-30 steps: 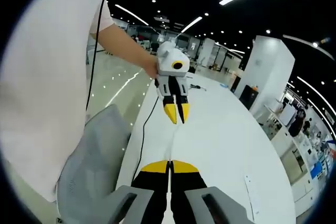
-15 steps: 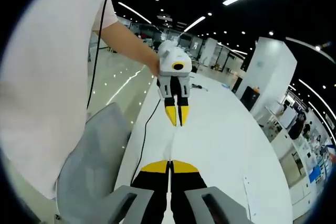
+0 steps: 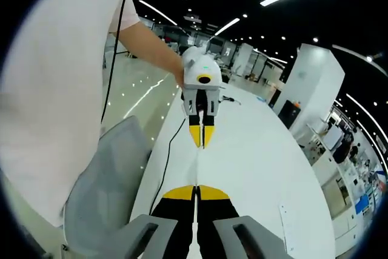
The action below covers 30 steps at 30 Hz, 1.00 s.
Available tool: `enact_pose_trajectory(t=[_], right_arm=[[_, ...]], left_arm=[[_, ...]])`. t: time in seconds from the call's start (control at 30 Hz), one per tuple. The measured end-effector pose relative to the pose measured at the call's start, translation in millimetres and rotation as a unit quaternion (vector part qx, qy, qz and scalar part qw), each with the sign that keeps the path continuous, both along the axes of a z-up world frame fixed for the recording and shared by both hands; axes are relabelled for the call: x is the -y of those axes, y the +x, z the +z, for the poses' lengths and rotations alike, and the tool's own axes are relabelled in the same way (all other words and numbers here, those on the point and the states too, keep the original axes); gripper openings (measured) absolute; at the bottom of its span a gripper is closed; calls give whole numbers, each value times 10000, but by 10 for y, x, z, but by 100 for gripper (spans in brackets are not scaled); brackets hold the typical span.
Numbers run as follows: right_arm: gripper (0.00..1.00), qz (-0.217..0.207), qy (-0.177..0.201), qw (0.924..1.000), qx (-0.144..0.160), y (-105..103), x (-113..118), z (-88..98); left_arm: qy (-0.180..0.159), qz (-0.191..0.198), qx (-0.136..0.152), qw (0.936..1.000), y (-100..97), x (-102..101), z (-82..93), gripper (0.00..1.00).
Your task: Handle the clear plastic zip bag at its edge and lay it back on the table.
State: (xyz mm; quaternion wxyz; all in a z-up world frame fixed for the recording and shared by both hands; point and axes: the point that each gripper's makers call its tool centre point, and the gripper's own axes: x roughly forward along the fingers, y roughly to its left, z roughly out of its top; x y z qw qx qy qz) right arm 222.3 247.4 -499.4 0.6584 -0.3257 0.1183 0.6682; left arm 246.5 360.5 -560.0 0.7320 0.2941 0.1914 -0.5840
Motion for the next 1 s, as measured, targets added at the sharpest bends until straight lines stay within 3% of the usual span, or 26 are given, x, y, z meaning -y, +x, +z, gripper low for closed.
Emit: enact_pose_trajectory(t=[0.3,0.53,1.0], right_arm=[[0,20,-15,10000,39,15,0,11],[0,-15,-18,10000,22,27,9,3],[0,-175,-21,9998,-9,106,78,-51]], left_arm=[[336,-307,-101,9989,-112,16,-131,1],[333,-297,-166,9989,-134,31,-135,0],[396,-65,-316,9987,-133,32,-2,0]])
